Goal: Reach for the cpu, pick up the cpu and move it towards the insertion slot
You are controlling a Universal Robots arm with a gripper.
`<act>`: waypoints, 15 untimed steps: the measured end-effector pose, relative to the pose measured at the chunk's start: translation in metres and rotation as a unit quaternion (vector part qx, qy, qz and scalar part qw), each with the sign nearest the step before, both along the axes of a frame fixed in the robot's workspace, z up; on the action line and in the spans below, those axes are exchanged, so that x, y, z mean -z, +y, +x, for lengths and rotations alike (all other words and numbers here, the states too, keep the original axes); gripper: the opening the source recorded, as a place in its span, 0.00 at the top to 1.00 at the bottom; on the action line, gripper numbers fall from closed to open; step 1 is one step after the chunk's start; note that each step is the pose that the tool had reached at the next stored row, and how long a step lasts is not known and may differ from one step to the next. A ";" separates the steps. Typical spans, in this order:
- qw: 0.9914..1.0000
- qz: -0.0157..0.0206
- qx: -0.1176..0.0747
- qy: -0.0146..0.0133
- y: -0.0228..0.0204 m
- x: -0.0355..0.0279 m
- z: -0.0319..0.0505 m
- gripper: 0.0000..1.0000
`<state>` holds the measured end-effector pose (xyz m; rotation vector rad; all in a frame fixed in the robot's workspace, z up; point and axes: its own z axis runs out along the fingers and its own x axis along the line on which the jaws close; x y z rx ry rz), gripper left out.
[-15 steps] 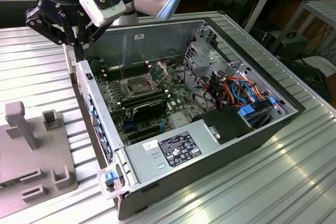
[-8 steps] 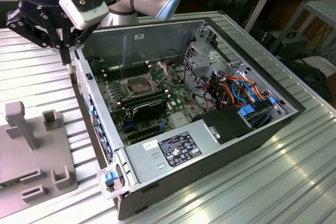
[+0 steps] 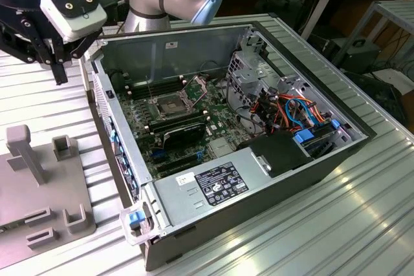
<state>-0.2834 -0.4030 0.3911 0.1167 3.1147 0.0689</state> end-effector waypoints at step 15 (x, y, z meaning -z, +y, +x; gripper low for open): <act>1.000 0.000 0.000 0.000 -0.0031 0.0010 -0.0374 0.89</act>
